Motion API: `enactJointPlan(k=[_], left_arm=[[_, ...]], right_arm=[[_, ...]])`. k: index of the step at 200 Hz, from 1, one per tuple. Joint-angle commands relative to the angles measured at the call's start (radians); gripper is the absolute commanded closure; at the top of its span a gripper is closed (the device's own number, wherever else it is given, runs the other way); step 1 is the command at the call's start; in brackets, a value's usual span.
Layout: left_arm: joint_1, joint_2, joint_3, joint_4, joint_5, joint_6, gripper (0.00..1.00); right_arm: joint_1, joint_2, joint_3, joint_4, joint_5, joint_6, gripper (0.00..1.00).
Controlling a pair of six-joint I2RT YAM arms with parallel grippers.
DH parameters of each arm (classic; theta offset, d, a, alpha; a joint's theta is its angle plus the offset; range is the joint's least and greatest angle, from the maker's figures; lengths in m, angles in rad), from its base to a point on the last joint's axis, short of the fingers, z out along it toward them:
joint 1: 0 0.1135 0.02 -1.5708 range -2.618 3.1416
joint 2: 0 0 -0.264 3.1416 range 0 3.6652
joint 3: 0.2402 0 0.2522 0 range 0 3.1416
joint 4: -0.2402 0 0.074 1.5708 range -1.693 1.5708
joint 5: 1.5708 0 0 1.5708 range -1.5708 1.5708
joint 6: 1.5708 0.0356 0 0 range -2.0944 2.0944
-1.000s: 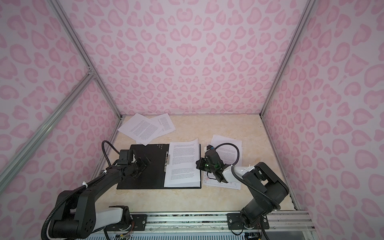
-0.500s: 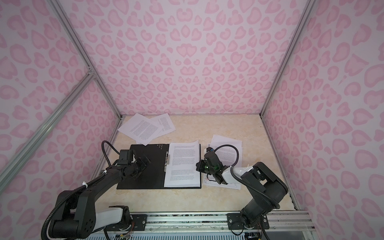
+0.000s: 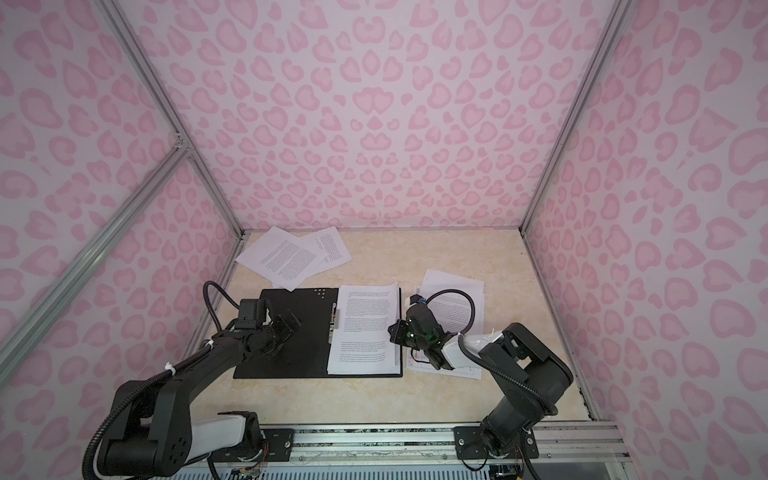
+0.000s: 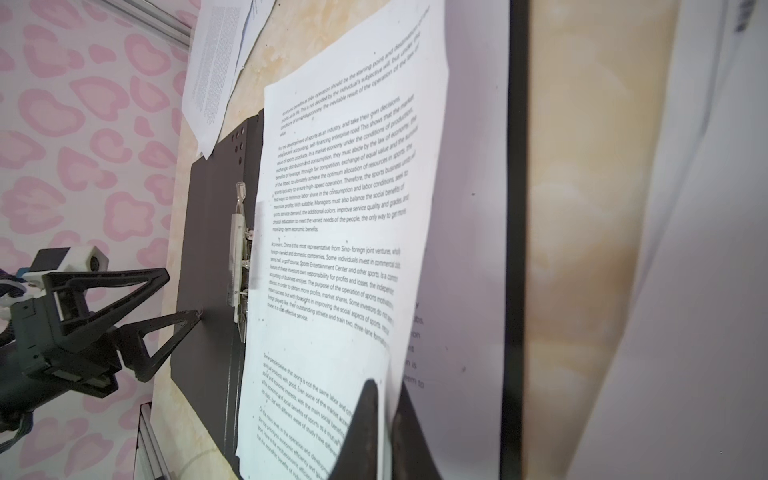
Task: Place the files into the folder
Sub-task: 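Lower the sheet onto the clipped papers with right gripper while left gripper holds the clip, then release the sheet and move both grippers back to the loose sheet pile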
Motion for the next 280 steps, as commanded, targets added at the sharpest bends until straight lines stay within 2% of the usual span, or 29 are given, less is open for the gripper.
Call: enactJointPlan(k=[1,20,43,72,89,107,133,149,170,196,211,223,246,280], left_arm=[[0.001,0.009,-0.009,-0.122,-0.020,-0.014,0.02],[0.001,0.009,-0.004,-0.126,-0.020,-0.015,0.02],[0.002,0.003,0.008,-0.130,-0.008,-0.011,0.02],[0.002,-0.020,0.040,-0.146,0.013,-0.001,0.02],[0.001,-0.035,0.063,-0.158,0.039,0.010,0.02],[0.001,-0.058,0.099,-0.181,0.072,0.038,0.03],[-0.027,-0.119,0.180,-0.228,0.122,0.071,0.03],[-0.118,-0.147,0.257,-0.272,0.100,0.091,0.03],[-0.308,-0.118,0.365,-0.278,0.057,0.098,0.03],[-0.527,0.047,0.514,-0.220,0.058,0.110,0.03],[-0.617,0.182,0.613,-0.185,0.076,0.116,0.03],[-0.680,0.296,0.704,-0.168,0.091,0.125,0.03],[-0.761,0.513,0.895,-0.159,0.135,0.123,0.03],[-0.809,0.748,1.079,-0.153,0.201,0.100,0.03]], right_arm=[[0.004,-0.015,-0.010,0.020,0.013,0.006,0.81],[0.004,-0.029,-0.002,-0.016,0.032,-0.005,0.72],[0.006,-0.051,0.009,-0.076,0.067,-0.007,0.55],[0.004,-0.099,0.048,-0.229,0.137,-0.019,0.25],[-0.008,-0.136,0.076,-0.329,0.170,-0.031,0.15],[-0.069,-0.179,0.114,-0.437,0.160,-0.049,0.13],[-0.233,-0.251,0.175,-0.592,0.133,-0.148,0.05],[-0.374,-0.272,0.204,-0.675,0.080,-0.218,0.04],[-0.568,-0.275,0.220,-0.734,0.031,-0.290,0.04],[-0.774,-0.237,0.234,-0.714,-0.046,-0.324,0.04],[-0.839,-0.198,0.244,-0.670,-0.039,-0.329,0.04],[-0.883,-0.145,0.254,-0.608,-0.080,-0.318,0.04],[-0.925,-0.042,0.277,-0.471,-0.121,-0.291,0.04],[-0.940,0.116,0.355,-0.340,-0.189,-0.298,0.04]])
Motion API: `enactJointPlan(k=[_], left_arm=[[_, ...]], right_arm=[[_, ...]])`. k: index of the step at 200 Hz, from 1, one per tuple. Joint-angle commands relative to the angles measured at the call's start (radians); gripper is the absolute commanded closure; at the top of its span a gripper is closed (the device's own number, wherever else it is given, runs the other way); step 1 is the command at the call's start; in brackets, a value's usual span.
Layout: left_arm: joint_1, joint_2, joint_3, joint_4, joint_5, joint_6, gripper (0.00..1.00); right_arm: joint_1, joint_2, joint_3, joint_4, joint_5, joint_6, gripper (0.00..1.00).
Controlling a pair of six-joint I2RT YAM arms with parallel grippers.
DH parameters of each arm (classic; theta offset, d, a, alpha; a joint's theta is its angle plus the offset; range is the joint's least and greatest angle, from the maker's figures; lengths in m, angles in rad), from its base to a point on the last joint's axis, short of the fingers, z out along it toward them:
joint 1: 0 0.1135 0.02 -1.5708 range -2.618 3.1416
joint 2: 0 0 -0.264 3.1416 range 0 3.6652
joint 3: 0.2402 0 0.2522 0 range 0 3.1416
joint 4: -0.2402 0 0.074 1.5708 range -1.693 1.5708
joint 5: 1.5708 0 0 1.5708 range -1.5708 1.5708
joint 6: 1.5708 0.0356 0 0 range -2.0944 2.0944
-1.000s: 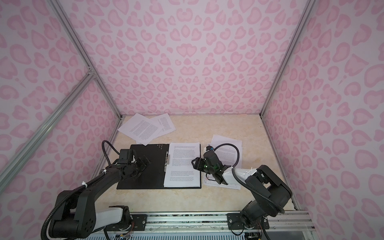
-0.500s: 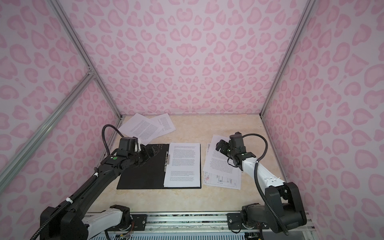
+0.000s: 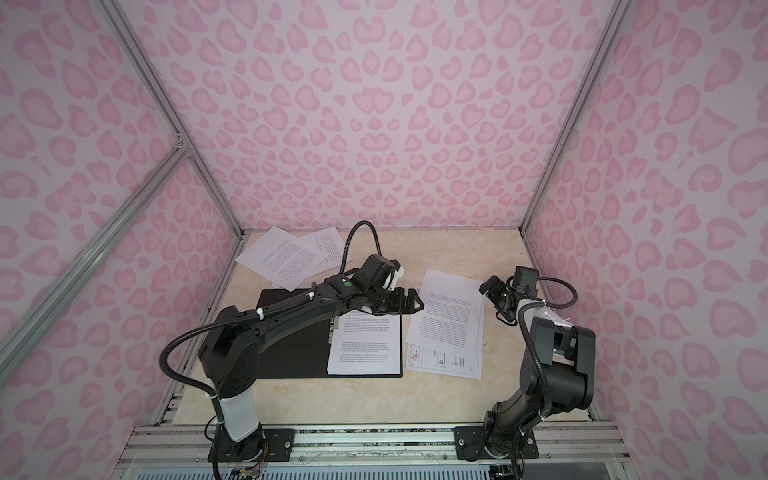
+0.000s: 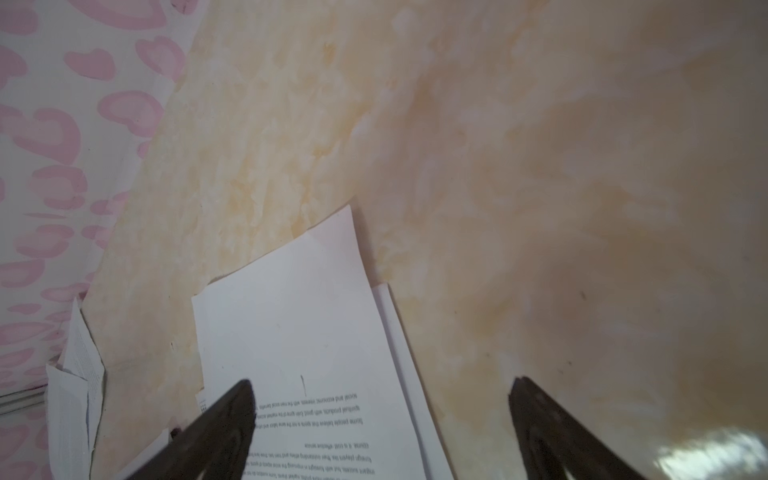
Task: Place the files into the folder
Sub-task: 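Release the sheet and move both grippers back to the loose sheet pile, then pin the loose sheets with left gripper while right gripper reaches their far edge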
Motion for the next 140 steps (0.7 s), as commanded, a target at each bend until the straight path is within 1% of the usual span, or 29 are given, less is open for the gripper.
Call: enactJointPlan(k=[1,24,37,57,76,103,140], left_arm=[[-0.017,0.111,0.086,0.012,0.060,-0.015,0.03],[-0.031,0.201,0.148,0.023,0.091,-0.027,0.02],[-0.035,0.239,0.166,0.032,0.107,-0.039,0.03],[-0.035,0.297,0.198,0.033,0.116,-0.046,0.02],[-0.034,0.339,0.223,0.031,0.120,-0.045,0.02],[-0.035,0.378,0.229,0.031,0.114,-0.052,0.02],[-0.035,0.397,0.189,0.028,0.077,-0.086,0.02]], right_arm=[[-0.006,0.072,0.034,0.151,-0.074,-0.007,0.04],[-0.010,0.161,0.092,0.214,-0.138,-0.019,0.04],[-0.013,0.218,0.135,0.205,-0.162,-0.015,0.05],[-0.016,0.276,0.157,0.233,-0.186,0.005,0.05],[-0.016,0.324,0.179,0.252,-0.235,0.016,0.06],[-0.015,0.344,0.180,0.256,-0.253,0.020,0.07],[-0.014,0.353,0.178,0.232,-0.291,0.041,0.07]])
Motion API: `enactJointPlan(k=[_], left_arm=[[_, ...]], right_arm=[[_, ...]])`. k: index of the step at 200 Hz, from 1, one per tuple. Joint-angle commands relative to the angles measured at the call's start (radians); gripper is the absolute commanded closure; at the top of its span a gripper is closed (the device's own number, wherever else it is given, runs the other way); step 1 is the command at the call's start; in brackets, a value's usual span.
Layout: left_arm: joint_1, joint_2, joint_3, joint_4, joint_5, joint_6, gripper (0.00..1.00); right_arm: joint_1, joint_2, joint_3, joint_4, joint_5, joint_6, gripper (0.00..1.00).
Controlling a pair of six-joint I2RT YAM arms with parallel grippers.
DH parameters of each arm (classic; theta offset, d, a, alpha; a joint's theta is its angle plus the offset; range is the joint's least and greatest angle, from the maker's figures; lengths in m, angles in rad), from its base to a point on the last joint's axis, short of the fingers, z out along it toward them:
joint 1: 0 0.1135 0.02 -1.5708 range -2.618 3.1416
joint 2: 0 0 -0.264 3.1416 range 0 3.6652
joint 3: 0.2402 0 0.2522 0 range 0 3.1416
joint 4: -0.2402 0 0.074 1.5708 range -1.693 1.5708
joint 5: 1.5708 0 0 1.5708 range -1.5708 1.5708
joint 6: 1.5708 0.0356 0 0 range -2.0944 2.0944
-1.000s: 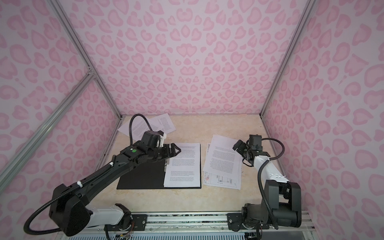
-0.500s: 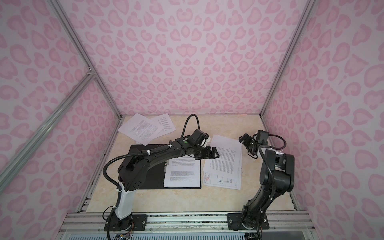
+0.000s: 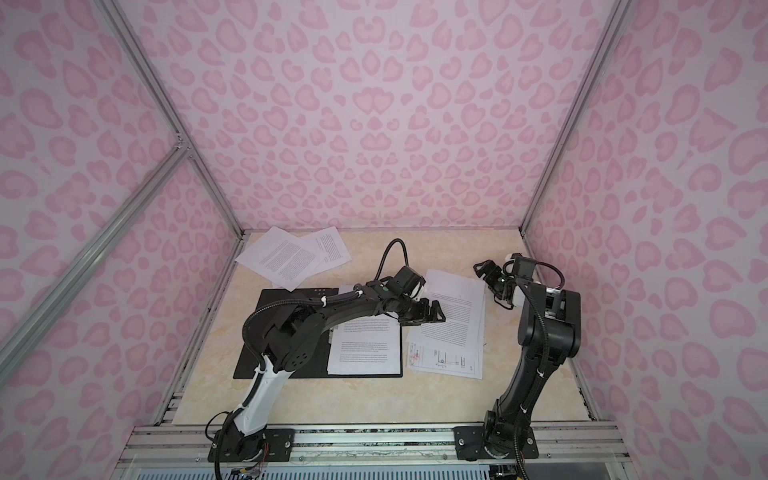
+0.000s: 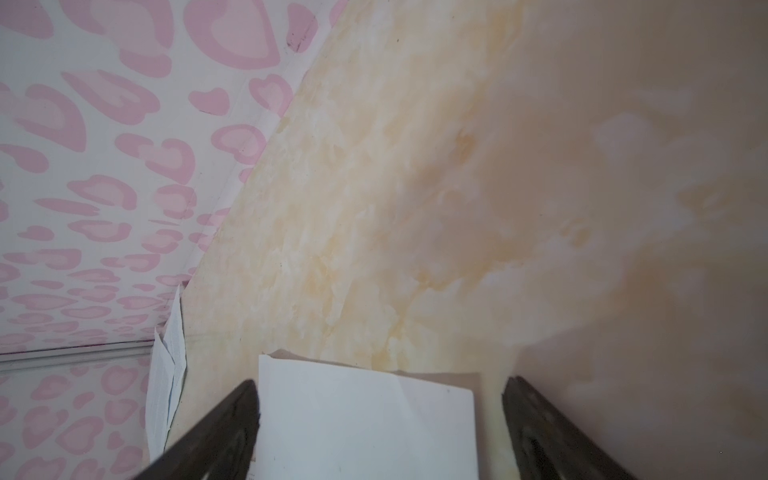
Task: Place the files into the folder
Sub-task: 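Pin the loose sheets with left gripper while right gripper reaches their far edge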
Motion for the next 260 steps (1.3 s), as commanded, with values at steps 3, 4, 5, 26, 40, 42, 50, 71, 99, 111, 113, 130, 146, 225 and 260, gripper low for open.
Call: enactJointPlan(k=[3,4,5,26,40,42,50,71,99,111,113,130,146,225,260], left_arm=[[-0.002,0.026,-0.033,-0.033,-0.049,-0.034,0.02],[-0.002,0.026,-0.033,-0.032,-0.050,-0.034,0.02],[-0.003,0.026,-0.036,-0.032,-0.050,-0.036,0.02],[-0.003,0.020,-0.065,-0.033,-0.077,-0.054,0.02],[-0.002,0.016,-0.082,-0.032,-0.092,-0.062,0.02],[-0.002,0.016,-0.083,-0.032,-0.092,-0.064,0.03],[-0.002,0.017,-0.087,-0.034,-0.095,-0.066,0.03],[-0.001,0.020,-0.095,-0.035,-0.100,-0.073,0.02],[-0.001,0.025,-0.099,-0.029,-0.097,-0.079,0.02],[-0.001,0.025,-0.101,-0.026,-0.097,-0.078,0.02],[-0.001,0.025,-0.101,-0.026,-0.098,-0.078,0.02],[-0.001,0.028,-0.105,-0.024,-0.097,-0.081,0.02],[-0.001,0.028,-0.109,-0.018,-0.094,-0.086,0.02],[-0.001,0.025,-0.132,0.015,-0.092,-0.099,0.02],[-0.002,0.021,-0.148,0.035,-0.089,-0.110,0.02]], right_arm=[[0.001,0.012,-0.010,-0.079,-0.034,0.033,0.07],[0.001,0.012,-0.010,-0.082,-0.034,0.033,0.07],[0.002,0.012,-0.009,-0.084,-0.033,0.035,0.07],[-0.012,0.005,-0.019,-0.075,-0.065,0.072,0.07],[-0.013,-0.004,-0.018,-0.081,-0.075,0.072,0.07],[-0.013,-0.006,-0.018,-0.082,-0.074,0.070,0.07],[-0.013,-0.013,-0.012,-0.094,-0.075,0.066,0.07],[-0.012,-0.036,-0.004,-0.107,-0.087,0.059,0.07],[-0.005,-0.062,0.001,-0.111,-0.109,0.056,0.06],[-0.007,-0.061,-0.008,-0.073,-0.134,0.082,0.06],[-0.006,-0.061,-0.010,-0.071,-0.138,0.084,0.06],[-0.005,-0.064,-0.025,-0.046,-0.148,0.096,0.06],[-0.005,-0.063,-0.032,-0.061,-0.137,0.082,0.06],[-0.002,-0.213,-0.189,-0.126,-0.111,0.006,0.05],[-0.003,-0.256,-0.251,-0.162,-0.099,-0.028,0.05]])
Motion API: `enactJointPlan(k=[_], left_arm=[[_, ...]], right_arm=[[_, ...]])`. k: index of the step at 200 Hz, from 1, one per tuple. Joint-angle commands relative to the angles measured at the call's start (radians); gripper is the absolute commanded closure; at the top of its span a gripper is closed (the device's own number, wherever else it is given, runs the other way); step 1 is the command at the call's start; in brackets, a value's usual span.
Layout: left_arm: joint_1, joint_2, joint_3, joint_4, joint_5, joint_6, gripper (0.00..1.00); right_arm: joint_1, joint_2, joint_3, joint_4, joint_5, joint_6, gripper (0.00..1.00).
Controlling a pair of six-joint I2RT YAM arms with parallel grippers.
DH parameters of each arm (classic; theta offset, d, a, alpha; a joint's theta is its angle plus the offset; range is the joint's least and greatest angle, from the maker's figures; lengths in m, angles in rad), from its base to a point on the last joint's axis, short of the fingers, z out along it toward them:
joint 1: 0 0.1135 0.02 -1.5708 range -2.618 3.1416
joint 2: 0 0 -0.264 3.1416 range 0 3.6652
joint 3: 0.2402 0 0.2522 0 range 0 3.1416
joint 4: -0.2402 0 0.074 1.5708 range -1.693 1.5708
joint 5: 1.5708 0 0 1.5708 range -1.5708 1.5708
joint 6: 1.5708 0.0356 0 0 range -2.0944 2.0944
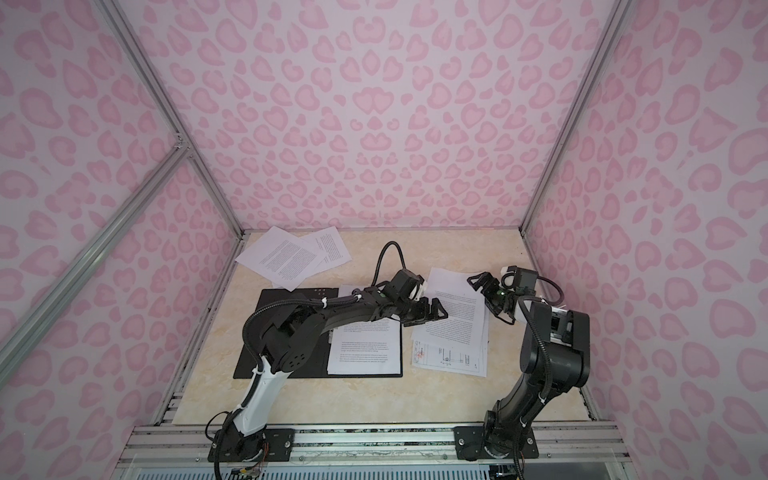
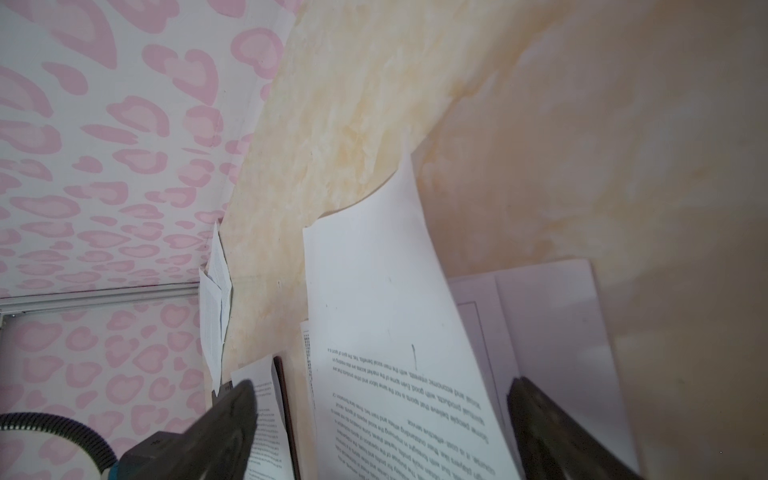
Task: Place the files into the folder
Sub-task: 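Pin the loose sheets with left gripper while right gripper reaches their far edge, then pinch and lift the top loose sheet with the right gripper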
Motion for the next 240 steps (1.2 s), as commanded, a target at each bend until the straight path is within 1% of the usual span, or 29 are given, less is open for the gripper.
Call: enactJointPlan(k=[1,42,64,78,121,131,149,167,186,204,240], left_arm=[[-0.001,0.032,-0.028,-0.170,-0.086,-0.010,0.02],[0.001,0.027,-0.042,-0.160,-0.090,-0.017,0.02],[0.002,0.026,-0.049,-0.153,-0.091,-0.022,0.03],[0.002,0.021,-0.058,-0.148,-0.093,-0.023,0.02],[0.002,0.019,-0.068,-0.137,-0.090,-0.032,0.02],[0.002,0.018,-0.068,-0.133,-0.086,-0.033,0.02],[0.003,0.017,-0.069,-0.128,-0.084,-0.034,0.02],[0.004,0.018,-0.065,-0.126,-0.079,-0.035,0.02],[0.003,0.018,-0.064,-0.123,-0.079,-0.036,0.02],[0.003,0.020,-0.061,-0.125,-0.076,-0.037,0.02],[0.006,0.020,-0.058,-0.126,-0.078,-0.037,0.02]], right_arm=[[0.000,-0.009,-0.034,-0.032,0.004,-0.039,0.05],[-0.002,-0.113,-0.144,-0.001,0.003,-0.028,0.05],[-0.002,-0.179,-0.181,-0.010,0.021,-0.038,0.08],[-0.004,-0.193,-0.198,0.004,0.019,-0.035,0.14],[-0.005,-0.160,-0.224,0.085,-0.015,0.002,0.35],[-0.004,-0.160,-0.234,0.096,-0.014,0.002,0.39],[-0.003,-0.171,-0.253,0.104,-0.008,-0.001,0.50],[-0.003,-0.181,-0.272,0.113,0.001,0.000,0.57],[0.003,-0.186,-0.283,0.113,0.010,-0.004,0.67],[0.006,-0.187,-0.296,0.117,0.017,-0.003,0.73],[0.009,-0.202,-0.316,0.118,0.030,-0.003,0.77]])
